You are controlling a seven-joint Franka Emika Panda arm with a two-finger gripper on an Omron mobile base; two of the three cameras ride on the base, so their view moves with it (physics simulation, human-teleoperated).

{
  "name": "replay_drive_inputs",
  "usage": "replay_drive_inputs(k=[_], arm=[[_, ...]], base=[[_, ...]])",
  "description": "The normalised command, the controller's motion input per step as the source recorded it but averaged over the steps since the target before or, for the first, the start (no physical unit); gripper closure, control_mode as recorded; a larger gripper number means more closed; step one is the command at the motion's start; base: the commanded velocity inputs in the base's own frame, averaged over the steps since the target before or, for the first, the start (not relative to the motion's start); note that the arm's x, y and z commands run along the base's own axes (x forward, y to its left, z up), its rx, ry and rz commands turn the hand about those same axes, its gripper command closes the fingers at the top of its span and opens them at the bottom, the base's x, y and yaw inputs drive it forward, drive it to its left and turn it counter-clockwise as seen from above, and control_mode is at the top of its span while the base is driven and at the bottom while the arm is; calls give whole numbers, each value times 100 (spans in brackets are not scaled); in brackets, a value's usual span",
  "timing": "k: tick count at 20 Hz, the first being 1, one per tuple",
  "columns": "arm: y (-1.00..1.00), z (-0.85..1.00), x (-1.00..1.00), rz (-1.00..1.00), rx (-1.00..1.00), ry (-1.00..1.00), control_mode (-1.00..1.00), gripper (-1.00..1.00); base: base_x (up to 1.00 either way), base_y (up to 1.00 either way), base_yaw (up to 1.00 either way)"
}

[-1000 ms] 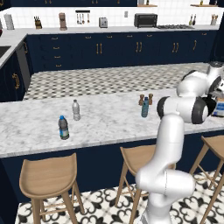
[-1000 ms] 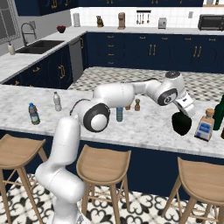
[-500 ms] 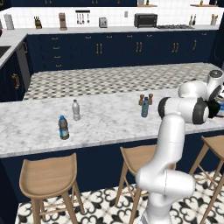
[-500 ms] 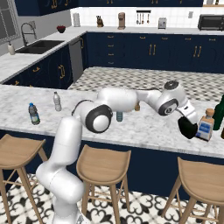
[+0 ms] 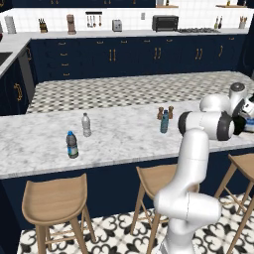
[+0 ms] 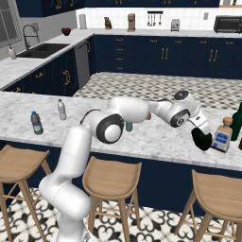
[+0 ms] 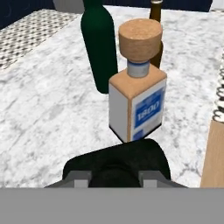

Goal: Move the plastic bottles in the middle to the plastics group, and the glass bottles in the middle to the glass group.

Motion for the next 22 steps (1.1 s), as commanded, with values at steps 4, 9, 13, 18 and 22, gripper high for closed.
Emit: replay_drive_inputs(k=[4,9,13,18,22], arm=[[-11,-26,13,0,1,3,-100,100],[-3,-37,0,0,4,12,-100,100],[0,-43,-11,0,1,7,-100,-100],[-3,-8,-2,0,0,0,-100,-100],[0,1,7,0,0,-6,-100,-100]], base=[[0,0,0],[0,0,0],[0,0,0],[0,0,0],[0,0,0]])
